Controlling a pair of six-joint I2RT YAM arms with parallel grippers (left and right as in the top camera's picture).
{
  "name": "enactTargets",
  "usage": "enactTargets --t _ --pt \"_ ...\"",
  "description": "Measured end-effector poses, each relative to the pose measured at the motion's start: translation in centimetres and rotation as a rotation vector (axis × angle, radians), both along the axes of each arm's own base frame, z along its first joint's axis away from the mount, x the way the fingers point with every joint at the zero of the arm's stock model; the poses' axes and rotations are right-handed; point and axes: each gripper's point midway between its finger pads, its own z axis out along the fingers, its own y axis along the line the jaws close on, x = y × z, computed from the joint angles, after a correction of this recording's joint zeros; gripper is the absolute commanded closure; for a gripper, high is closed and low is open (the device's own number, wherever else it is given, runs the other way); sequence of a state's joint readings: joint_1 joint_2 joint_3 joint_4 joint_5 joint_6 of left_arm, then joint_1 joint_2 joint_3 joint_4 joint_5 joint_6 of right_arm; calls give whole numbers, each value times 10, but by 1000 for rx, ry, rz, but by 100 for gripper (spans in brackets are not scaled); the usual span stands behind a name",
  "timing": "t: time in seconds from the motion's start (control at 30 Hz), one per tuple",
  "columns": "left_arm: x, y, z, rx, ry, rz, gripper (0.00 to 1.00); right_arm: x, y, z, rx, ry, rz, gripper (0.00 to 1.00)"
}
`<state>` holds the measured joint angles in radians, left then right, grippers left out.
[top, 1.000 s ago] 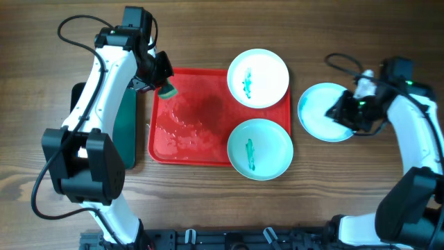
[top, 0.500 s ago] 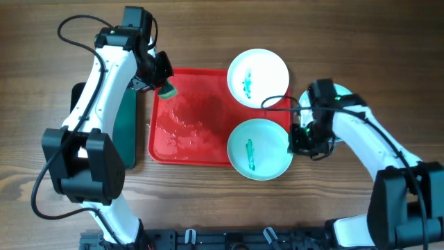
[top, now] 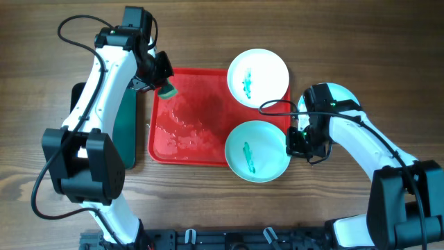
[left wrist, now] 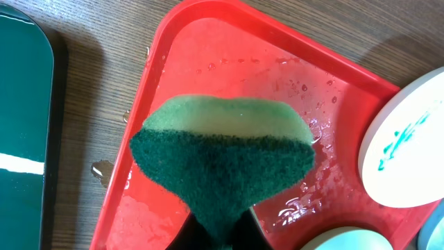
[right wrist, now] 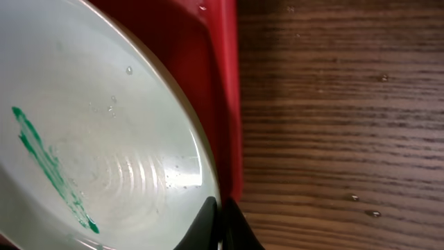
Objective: Clean dirty plates on tray and stack at the side
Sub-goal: 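Move the right gripper to grasp the rim of the lower-right plate, then bring the sponge with the left gripper onto the held plate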
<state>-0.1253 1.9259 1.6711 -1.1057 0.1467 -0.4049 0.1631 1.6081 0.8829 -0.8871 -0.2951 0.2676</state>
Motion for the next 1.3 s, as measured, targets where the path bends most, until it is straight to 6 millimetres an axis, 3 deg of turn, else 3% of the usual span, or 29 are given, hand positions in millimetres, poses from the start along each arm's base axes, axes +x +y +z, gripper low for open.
enactTargets --t 0.17,0.47,0.57,0.6,0.67,0.77,0.87,1.07,1.2,1.3 --pt "0 0 0 0 0 0 96 9 21 3 60 -39 6 96" --pt "0 0 0 0 2 0 96 64 123 27 174 -341 -62 96" --pt "-1 0 0 0 2 0 96 70 153 32 199 -412 -70 96" --pt "-1 0 0 0 2 0 96 67 162 26 189 -414 -69 96" --pt "-1 0 0 0 3 0 96 64 165 13 163 -395 -73 94" --pt "-1 0 0 0 2 0 96 65 160 -1 125 -377 -91 78" --pt "0 0 0 0 2 0 96 71 163 2 121 -400 -61 73" --pt "0 0 0 0 1 0 96 102 166 3 58 -403 71 75" --pt "0 0 0 0 2 0 96 112 168 -12 45 -363 178 84" --pt "0 0 0 0 1 0 96 106 173 -17 68 -340 249 94"
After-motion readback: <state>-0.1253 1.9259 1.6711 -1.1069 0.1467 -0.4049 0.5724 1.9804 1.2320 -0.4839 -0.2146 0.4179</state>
